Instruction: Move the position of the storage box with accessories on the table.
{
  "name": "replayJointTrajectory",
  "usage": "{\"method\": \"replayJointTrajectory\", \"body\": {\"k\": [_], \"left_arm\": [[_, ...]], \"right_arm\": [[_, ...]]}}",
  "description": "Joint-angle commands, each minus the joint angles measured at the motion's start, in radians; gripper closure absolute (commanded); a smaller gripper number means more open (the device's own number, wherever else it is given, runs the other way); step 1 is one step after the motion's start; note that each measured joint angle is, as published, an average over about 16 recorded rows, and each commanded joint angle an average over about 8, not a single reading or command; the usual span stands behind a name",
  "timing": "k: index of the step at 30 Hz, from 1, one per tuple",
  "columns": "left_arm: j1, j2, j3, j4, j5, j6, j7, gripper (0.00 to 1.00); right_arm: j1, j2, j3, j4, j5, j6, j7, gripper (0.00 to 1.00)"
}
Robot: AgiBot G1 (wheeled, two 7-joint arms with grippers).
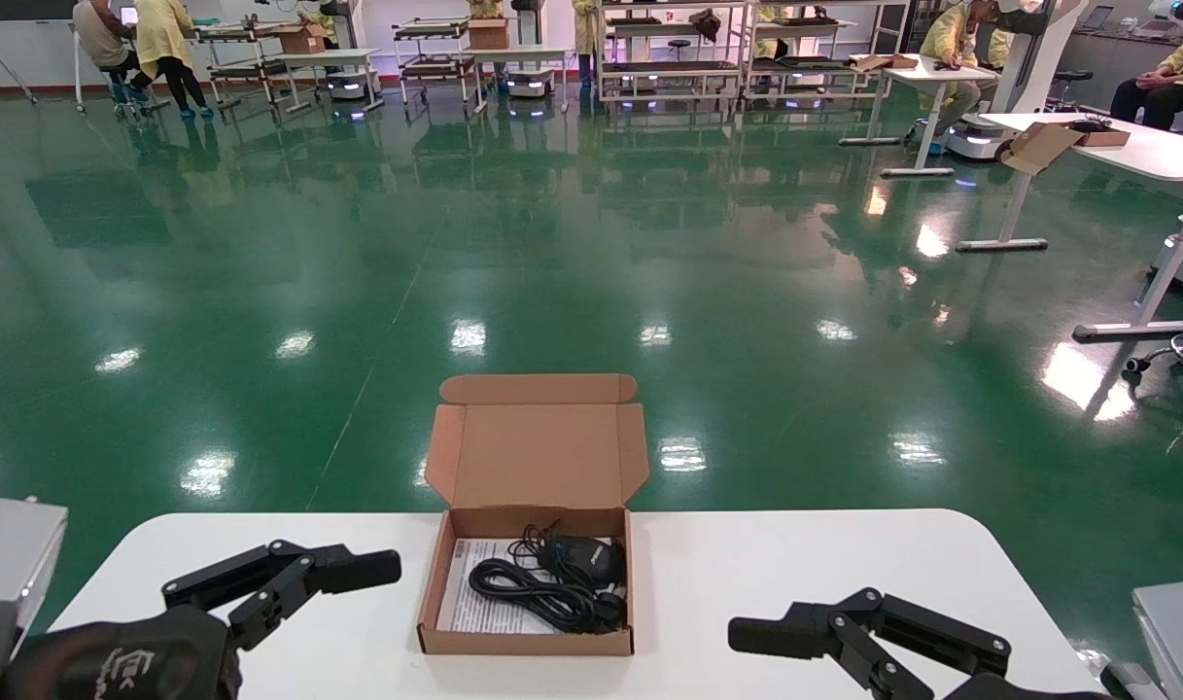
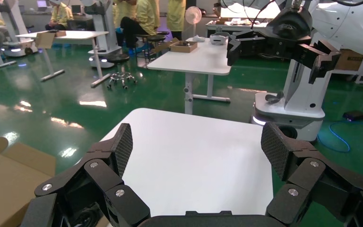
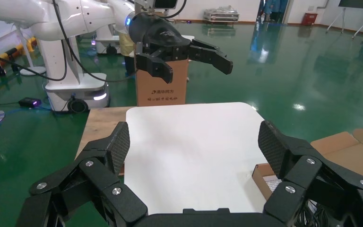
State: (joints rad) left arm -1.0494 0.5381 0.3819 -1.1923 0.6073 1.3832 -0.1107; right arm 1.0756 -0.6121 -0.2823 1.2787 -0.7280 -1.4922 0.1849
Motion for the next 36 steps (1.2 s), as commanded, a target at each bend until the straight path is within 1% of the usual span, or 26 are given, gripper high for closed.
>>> {"method": "replayJointTrajectory", "body": {"k": [1, 14, 17, 20, 24, 28, 32, 36], "left_arm": [[0.000, 0.000, 0.000, 0.000, 0.000, 0.000, 0.000, 0.00], [0.000, 0.000, 0.000, 0.000, 0.000, 0.000, 0.000, 0.00], [0.000, 0.000, 0.000, 0.000, 0.000, 0.000, 0.000, 0.00], [0.000, 0.000, 0.000, 0.000, 0.000, 0.000, 0.000, 0.00], [0.000, 0.000, 0.000, 0.000, 0.000, 0.000, 0.000, 0.00], [0.000, 0.000, 0.000, 0.000, 0.000, 0.000, 0.000, 0.00], [0.000, 0.000, 0.000, 0.000, 0.000, 0.000, 0.000, 0.00], [0.000, 0.000, 0.000, 0.000, 0.000, 0.000, 0.000, 0.00]], "right_arm": [[0.000, 0.000, 0.000, 0.000, 0.000, 0.000, 0.000, 0.00], [0.000, 0.003, -0.002, -0.003, -0.009, 0.005, 0.003, 0.00], [0.011, 0.000, -0.016, -0.010, -0.038, 0.020, 0.018, 0.00], [0.049, -0.020, -0.043, -0.019, -0.093, 0.049, 0.052, 0.00], [0.141, -0.079, -0.094, -0.055, -0.195, 0.100, 0.110, 0.00], [0.242, -0.164, -0.149, -0.139, -0.296, 0.142, 0.145, 0.00], [0.330, -0.263, -0.203, -0.254, -0.393, 0.178, 0.142, 0.00], [0.400, -0.367, -0.252, -0.391, -0.487, 0.227, 0.104, 0.00]]}}
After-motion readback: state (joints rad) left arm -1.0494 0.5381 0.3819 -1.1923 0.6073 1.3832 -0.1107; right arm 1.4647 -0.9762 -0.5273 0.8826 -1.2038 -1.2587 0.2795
